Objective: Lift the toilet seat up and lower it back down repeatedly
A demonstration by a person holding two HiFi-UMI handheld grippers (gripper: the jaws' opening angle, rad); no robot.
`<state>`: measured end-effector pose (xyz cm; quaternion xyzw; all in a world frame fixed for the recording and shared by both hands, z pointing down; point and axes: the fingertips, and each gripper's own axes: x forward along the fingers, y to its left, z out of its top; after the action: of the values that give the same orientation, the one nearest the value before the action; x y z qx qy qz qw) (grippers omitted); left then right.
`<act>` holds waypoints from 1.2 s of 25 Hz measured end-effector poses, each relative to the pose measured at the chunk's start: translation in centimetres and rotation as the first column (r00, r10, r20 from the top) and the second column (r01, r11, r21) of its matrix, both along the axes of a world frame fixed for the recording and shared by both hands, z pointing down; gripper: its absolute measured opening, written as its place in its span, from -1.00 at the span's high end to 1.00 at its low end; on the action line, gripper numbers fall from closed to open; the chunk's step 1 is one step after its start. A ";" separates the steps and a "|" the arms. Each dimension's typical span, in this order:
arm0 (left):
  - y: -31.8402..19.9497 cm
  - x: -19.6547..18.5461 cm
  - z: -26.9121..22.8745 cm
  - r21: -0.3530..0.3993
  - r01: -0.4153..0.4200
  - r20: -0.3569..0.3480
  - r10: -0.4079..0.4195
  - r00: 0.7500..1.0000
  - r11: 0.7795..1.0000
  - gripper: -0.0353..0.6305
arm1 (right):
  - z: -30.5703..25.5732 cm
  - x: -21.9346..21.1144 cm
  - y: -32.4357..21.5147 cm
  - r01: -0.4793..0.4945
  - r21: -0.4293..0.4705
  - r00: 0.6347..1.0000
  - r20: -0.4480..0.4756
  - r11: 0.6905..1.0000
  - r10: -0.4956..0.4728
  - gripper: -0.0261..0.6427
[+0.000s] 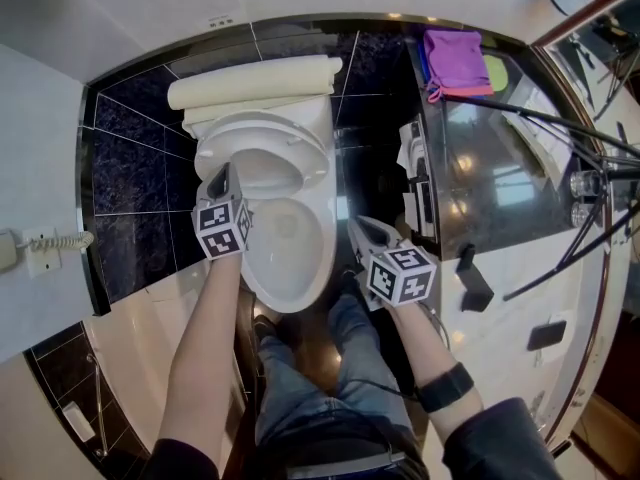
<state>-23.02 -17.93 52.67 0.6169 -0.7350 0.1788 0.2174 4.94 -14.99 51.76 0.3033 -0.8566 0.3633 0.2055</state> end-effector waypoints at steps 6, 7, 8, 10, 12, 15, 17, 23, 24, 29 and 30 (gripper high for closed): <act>0.6 0.9 -0.3 -0.007 -0.020 0.008 0.020 1.000 1.000 0.89 | 0.2 0.4 -0.1 0.015 0.023 0.999 -0.035 1.000 -0.014 0.88; 0.9 1.1 -0.4 -0.008 -0.024 0.009 0.024 1.000 1.000 0.89 | 0.1 0.3 0.0 0.018 0.026 0.999 -0.038 0.999 -0.017 0.88; 1.2 1.3 -0.7 -0.009 -0.028 0.011 0.028 1.000 1.000 0.89 | 0.0 0.2 0.1 0.020 0.030 0.999 -0.042 0.999 -0.019 0.88; 2.2 1.7 -1.4 -0.010 -0.042 0.015 0.042 0.999 0.999 0.89 | -0.4 0.0 0.5 0.024 0.036 0.999 -0.046 0.999 -0.022 0.88; 3.5 2.2 -2.5 -0.009 -0.060 0.025 0.060 0.998 0.998 0.89 | -1.1 -0.5 1.0 0.031 0.047 0.998 -0.047 0.998 -0.029 0.87; 5.9 2.7 -4.8 -0.002 -0.086 0.038 0.086 0.996 0.996 0.89 | -2.8 -1.3 1.9 0.049 0.078 0.997 -0.056 0.996 -0.045 0.88; 7.7 3.2 -6.4 0.004 -0.102 0.044 0.102 0.994 0.995 0.89 | -4.1 -1.6 2.7 0.060 0.094 0.997 -0.060 0.994 -0.054 0.88; 13.7 3.7 -12.0 0.030 -0.143 0.064 0.141 0.988 0.989 0.89 | -7.9 -1.1 5.3 0.052 0.143 0.995 -0.087 0.988 -0.040 0.88; 14.7 3.6 -12.9 0.039 -0.143 0.061 0.141 0.988 0.989 0.89 | -8.6 -0.8 5.6 0.055 0.163 0.994 -0.102 0.985 -0.039 0.88; 19.9 3.5 -16.6 0.058 -0.147 0.011 0.147 0.989 0.987 0.89 | -12.1 1.0 8.0 0.055 0.243 0.988 -0.154 0.968 -0.018 0.88; 20.9 3.5 -17.1 0.056 -0.146 -0.002 0.146 0.989 0.988 0.89 | -12.7 1.4 8.5 0.051 0.250 0.988 -0.157 0.967 -0.011 0.88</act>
<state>-19.51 2.99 35.56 0.6753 -0.6919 0.1717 0.1887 6.33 -6.45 39.03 0.3407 -0.8821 0.2231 0.2365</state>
